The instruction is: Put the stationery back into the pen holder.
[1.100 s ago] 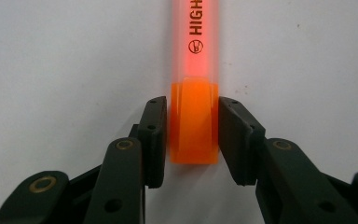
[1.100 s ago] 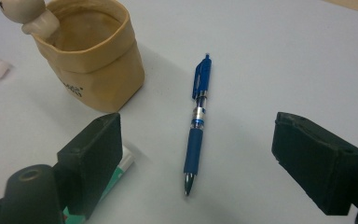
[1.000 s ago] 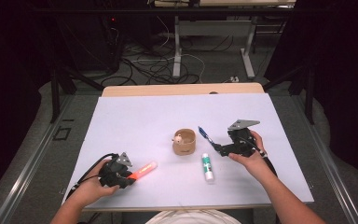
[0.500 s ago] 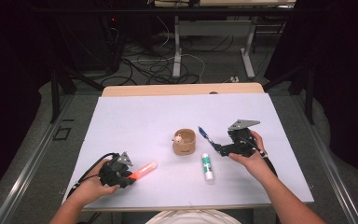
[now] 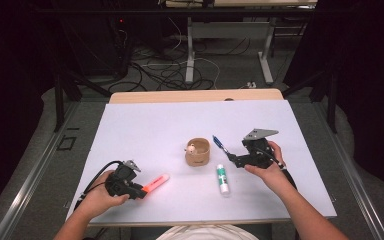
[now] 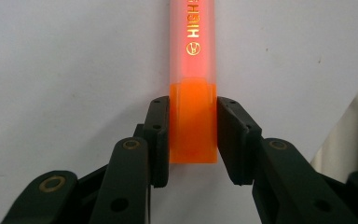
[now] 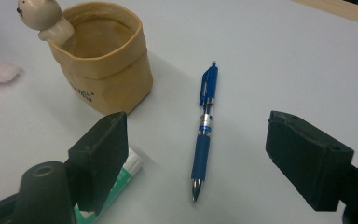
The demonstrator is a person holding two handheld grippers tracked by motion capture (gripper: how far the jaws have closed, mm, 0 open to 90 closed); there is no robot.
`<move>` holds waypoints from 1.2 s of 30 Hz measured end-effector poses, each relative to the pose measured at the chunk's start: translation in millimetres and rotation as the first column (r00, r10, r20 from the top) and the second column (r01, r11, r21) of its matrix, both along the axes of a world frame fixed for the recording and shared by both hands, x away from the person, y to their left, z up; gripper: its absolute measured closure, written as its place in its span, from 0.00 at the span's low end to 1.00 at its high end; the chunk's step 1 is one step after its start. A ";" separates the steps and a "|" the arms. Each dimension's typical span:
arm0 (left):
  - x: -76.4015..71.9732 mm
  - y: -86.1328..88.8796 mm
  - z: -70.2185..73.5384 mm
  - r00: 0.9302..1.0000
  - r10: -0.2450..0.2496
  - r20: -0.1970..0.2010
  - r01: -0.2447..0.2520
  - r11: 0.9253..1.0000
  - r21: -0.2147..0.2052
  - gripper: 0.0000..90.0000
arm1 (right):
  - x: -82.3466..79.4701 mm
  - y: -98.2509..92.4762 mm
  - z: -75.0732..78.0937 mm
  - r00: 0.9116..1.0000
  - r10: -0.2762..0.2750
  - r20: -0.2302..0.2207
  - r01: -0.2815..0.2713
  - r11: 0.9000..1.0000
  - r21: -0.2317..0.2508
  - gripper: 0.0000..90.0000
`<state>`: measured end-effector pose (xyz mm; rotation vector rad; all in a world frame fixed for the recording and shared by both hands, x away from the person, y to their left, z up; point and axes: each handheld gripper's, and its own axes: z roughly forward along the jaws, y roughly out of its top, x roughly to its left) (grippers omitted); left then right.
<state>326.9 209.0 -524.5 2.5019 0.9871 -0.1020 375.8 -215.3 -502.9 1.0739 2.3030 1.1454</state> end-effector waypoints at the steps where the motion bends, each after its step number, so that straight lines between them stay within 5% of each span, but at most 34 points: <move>1: 0.2 -0.1 0.8 1.000 0.018 -0.012 -0.018 1.000 -0.008 0.75 | -0.3 0.7 -0.2 1.000 -0.002 0.007 0.002 1.000 0.000 0.23; 10: 9.9 -3.4 14.4 0.997 0.055 -0.046 -0.059 0.995 -0.076 0.75 | -3.0 4.5 4.9 0.999 0.022 0.027 -0.021 0.999 -0.024 0.23; 24: 22.6 -23.5 24.2 0.995 0.038 -0.097 -0.046 0.996 -0.083 0.75 | -14.5 21.5 14.9 0.987 0.109 0.122 -0.095 0.989 -0.114 0.16; 29: 24.8 -33.5 27.7 0.992 0.020 -0.124 -0.033 0.994 -0.102 0.75 | -19.5 29.5 15.6 0.976 0.168 0.139 -0.141 0.972 -0.186 0.20; 36: 27.6 -47.2 29.9 0.991 -0.014 -0.135 -0.002 0.993 -0.120 0.75 | -25.7 39.1 18.3 0.945 0.278 0.172 -0.232 0.941 -0.246 0.33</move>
